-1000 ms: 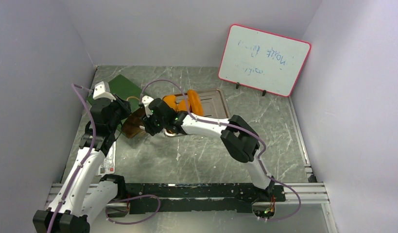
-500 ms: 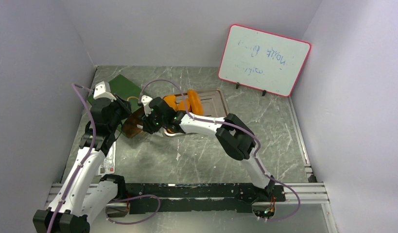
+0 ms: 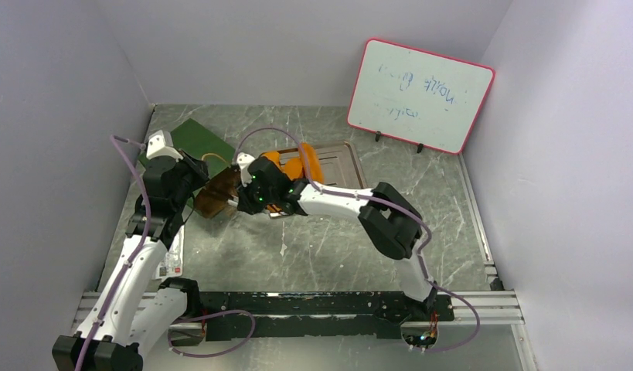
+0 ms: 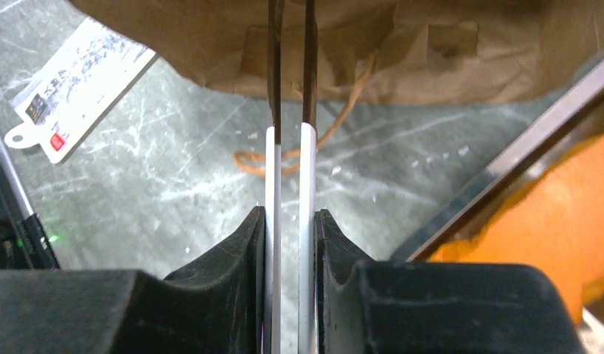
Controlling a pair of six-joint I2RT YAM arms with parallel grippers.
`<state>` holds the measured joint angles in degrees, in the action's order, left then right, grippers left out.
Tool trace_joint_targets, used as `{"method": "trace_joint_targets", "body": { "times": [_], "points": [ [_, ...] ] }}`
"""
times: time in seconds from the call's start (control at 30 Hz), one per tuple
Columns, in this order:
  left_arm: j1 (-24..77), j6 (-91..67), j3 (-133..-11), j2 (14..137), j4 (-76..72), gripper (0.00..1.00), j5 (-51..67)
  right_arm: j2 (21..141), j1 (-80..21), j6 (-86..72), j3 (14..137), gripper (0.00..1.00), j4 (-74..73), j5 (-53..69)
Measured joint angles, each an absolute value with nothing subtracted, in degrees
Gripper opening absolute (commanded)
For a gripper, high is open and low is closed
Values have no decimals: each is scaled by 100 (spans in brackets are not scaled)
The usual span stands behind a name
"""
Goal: Take the fake bread out of the paper bag
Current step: Take out the fake bread from the paper bag, then place the fake bread in the container.
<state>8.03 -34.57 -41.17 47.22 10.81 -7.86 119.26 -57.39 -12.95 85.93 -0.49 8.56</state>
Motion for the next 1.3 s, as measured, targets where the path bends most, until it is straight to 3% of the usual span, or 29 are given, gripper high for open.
{"method": "trace_joint_targets", "body": {
  "times": [0.4, 0.83, 1.3],
  "points": [
    [803, -3828, -4112, 4556, 1039, 7, -1227, 10060, -6084, -1697, 7242, 0, -252, 158],
    [803, -4123, -3979, 4672, 646, 7, -1570, 7384, -6914, -2812, 5513, 0, -1483, -1581],
    [803, -4139, -3979, 4847, 405, 7, -1608, 5760, -6910, -4477, 5186, 0, -2622, -4036]
  ]
}}
